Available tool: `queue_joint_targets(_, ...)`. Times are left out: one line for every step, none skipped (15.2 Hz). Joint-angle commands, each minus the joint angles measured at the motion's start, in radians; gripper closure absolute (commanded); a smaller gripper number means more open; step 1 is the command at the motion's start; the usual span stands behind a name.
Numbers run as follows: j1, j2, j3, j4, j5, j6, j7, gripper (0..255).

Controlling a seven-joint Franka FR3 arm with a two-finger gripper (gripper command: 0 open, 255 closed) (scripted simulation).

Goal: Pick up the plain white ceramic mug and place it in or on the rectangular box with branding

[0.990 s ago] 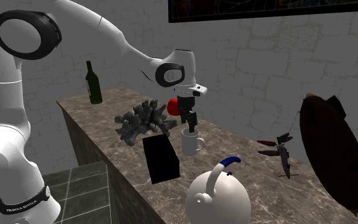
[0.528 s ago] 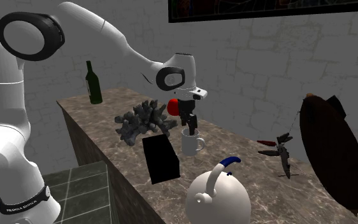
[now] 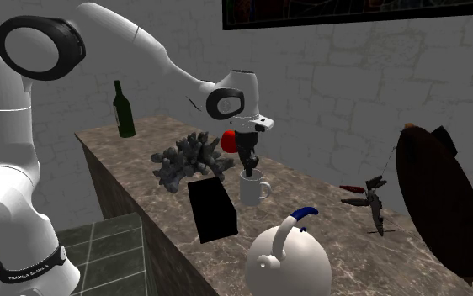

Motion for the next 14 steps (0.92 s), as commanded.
queue_joint_targets(0.0, 0.0, 0.0, 0.0, 0.0, 0.0, 0.0, 255)
queue_joint_targets(0.0, 0.0, 0.0, 0.0, 0.0, 0.0, 0.0, 255)
queue_joint_targets(0.0, 0.0, 0.0, 0.0, 0.0, 0.0, 0.0, 255)
queue_joint_targets(0.0, 0.0, 0.0, 0.0, 0.0, 0.0, 0.0, 255)
queue_joint_targets(0.0, -0.006, 0.0, 0.006, 0.0, -0.012, 0.0, 255)
queue_joint_targets(0.0, -0.011, 0.0, 0.012, 0.0, -0.024, -0.001, 255)
queue_joint_targets(0.0, -0.017, 0.0, 0.018, 0.001, -0.036, -0.001, 255)
queue_joint_targets(0.0, -0.022, 0.0, 0.025, 0.001, -0.048, -0.001, 255)
queue_joint_targets(0.0, -0.027, 0.0, 0.032, 0.001, -0.06, -0.001, 255)
queue_joint_targets(0.0, -0.032, 0.0, 0.039, 0.001, -0.072, -0.002, 255)
queue_joint_targets(0.0, -0.037, 0.0, 0.046, 0.002, -0.084, -0.002, 255)
queue_joint_targets(0.0, -0.042, 0.0, 0.054, 0.002, -0.096, -0.002, 255)
queue_joint_targets(0.0, -0.046, 0.0, 0.061, 0.002, -0.108, -0.002, 255)
queue_joint_targets(0.0, -0.051, 0.0, 0.069, 0.002, -0.12, -0.003, 255)
